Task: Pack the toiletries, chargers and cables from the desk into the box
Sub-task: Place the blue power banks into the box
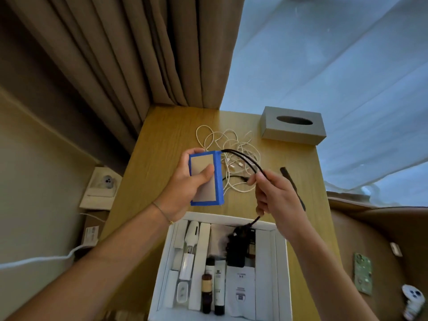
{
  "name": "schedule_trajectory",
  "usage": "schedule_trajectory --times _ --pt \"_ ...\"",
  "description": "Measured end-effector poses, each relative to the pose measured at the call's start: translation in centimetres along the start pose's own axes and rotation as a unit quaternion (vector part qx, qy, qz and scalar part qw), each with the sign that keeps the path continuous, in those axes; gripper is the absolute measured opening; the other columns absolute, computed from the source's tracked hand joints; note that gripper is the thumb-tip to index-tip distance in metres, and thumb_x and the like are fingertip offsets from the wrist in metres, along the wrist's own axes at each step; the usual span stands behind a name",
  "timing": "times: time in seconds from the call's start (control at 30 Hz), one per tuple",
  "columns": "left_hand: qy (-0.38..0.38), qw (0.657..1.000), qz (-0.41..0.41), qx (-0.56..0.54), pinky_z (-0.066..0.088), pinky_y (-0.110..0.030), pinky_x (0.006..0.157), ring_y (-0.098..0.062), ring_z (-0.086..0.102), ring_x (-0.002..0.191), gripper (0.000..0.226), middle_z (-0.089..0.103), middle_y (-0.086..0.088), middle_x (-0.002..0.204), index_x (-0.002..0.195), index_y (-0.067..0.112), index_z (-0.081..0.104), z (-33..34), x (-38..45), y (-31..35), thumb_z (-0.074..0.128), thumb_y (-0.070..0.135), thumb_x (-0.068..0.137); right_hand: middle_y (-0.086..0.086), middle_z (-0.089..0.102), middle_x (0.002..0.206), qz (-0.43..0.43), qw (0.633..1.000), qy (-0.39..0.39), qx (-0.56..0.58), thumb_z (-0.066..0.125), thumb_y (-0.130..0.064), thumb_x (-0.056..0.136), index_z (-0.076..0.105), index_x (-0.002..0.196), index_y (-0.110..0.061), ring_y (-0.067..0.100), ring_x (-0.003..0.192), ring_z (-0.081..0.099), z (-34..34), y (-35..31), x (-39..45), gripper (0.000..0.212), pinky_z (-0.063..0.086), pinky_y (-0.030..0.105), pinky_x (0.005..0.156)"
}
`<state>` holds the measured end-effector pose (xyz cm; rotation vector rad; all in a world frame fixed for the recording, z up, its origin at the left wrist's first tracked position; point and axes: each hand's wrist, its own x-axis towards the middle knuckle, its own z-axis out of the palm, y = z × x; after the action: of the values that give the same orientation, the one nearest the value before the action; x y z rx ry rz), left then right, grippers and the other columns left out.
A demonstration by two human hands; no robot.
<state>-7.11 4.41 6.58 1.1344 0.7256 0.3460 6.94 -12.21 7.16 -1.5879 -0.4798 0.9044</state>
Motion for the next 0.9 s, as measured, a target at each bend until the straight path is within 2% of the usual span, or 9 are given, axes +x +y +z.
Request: schedule_trajectory --times 0.1,0.23,0.3,0.4,0.57,0.7,0.77,0.83,0.9 --pt "-0.039 0.997 -0.066 -0.030 0.053 -0.038 0.077 -0.020 0.059 0.095 0.045 0.062 -0.004 0.110 0.133 0.030 0.048 -0.8 -2.5 -0.7 0.055 0.004 0.098 -0.011 0.035 0.052 0.050 0.999 0.000 0.008 0.042 -0.022 0.109 0.065 0.092 -0.009 0.009 0.045 0.027 -0.1 0.9 -2.3 0.031 0.026 0.023 0.043" --pt "-0.050 0.993 -0.105 0.009 0.055 -0.050 0.095 -0.027 0.063 0.104 0.063 0.064 -0.010 0.113 0.137 0.030 0.050 -1.5 -5.4 -3.1 0.062 -0.010 0.089 -0.009 0.034 0.053 0.094 0.995 0.012 0.008 0.043 -0.022 0.109 0.066 0.093 -0.007 0.007 0.045 0.025 -0.8 2.5 -5.1 0.031 0.025 0.018 0.040" --pt "-0.016 0.992 -0.125 0.015 0.056 -0.051 0.093 -0.028 0.066 0.107 0.061 0.068 -0.010 0.114 0.135 0.022 0.053 -1.5 -6.5 -5.0 0.068 -0.009 0.085 -0.008 0.034 0.054 0.112 0.994 0.008 0.007 0.044 -0.021 0.108 0.066 0.095 -0.005 0.007 0.045 0.025 -1.2 3.4 -6.4 0.030 0.024 0.018 0.040" --pt "0.020 0.987 -0.159 0.007 0.061 -0.040 0.080 -0.022 0.073 0.098 0.048 0.076 -0.002 0.104 0.125 0.013 0.060 -1.5 -7.5 -8.0 0.074 -0.003 0.082 -0.008 0.035 0.054 0.143 0.990 0.014 -0.005 0.047 -0.020 0.107 0.066 0.099 -0.002 0.007 0.044 0.025 -1.4 5.0 -8.0 0.028 0.023 0.018 0.040" --pt "0.055 0.979 -0.190 0.050 0.061 -0.032 0.075 -0.021 0.071 0.097 0.041 0.073 -0.005 0.106 0.112 0.027 0.061 -1.0 -7.5 -12.1 0.074 0.001 0.085 -0.010 0.044 0.056 0.208 0.977 0.004 -0.050 0.050 -0.011 0.104 0.066 0.112 -0.010 0.006 0.047 0.039 -1.0 8.0 -9.6 0.018 0.036 0.022 0.046" --pt "0.092 0.971 -0.185 0.122 0.058 -0.032 0.079 -0.020 0.068 0.098 0.042 0.072 -0.003 0.105 0.125 0.016 0.063 -0.5 -6.3 -14.6 0.073 0.004 0.087 -0.001 0.054 0.073 0.234 0.968 -0.003 -0.092 0.047 0.001 0.100 0.058 0.127 -0.023 0.013 0.061 0.052 0.1 10.3 -9.6 0.038 0.052 0.027 0.058" --pt "0.103 0.966 -0.176 0.157 0.054 -0.026 0.075 -0.013 0.067 0.093 0.040 0.071 0.004 0.100 0.125 0.014 0.064 -0.2 -5.5 -15.4 0.073 0.006 0.087 -0.003 0.059 0.084 0.225 0.964 0.014 -0.139 0.045 0.002 0.098 0.055 0.135 -0.023 0.013 0.067 0.058 0.5 11.3 -9.2 0.046 0.053 0.021 0.056" --pt "0.112 0.963 -0.168 0.177 0.054 -0.028 0.080 -0.012 0.066 0.093 0.041 0.070 0.006 0.101 0.125 0.015 0.064 0.1 -4.8 -16.1 0.073 0.006 0.087 -0.001 0.066 0.100 0.220 0.958 0.039 -0.181 0.044 0.000 0.098 0.054 0.140 -0.020 0.016 0.073 0.062 0.6 12.4 -8.7 0.048 0.051 0.018 0.050" --pt "0.118 0.959 -0.155 0.208 0.055 -0.032 0.085 -0.014 0.063 0.098 0.046 0.066 0.007 0.104 0.127 0.018 0.060 0.4 -4.2 -16.6 0.076 0.007 0.085 0.001 0.068 0.105 0.211 0.949 0.059 -0.227 0.042 -0.003 0.098 0.055 0.139 -0.021 0.020 0.078 0.065 0.7 13.2 -8.4 0.046 0.057 0.027 0.056"
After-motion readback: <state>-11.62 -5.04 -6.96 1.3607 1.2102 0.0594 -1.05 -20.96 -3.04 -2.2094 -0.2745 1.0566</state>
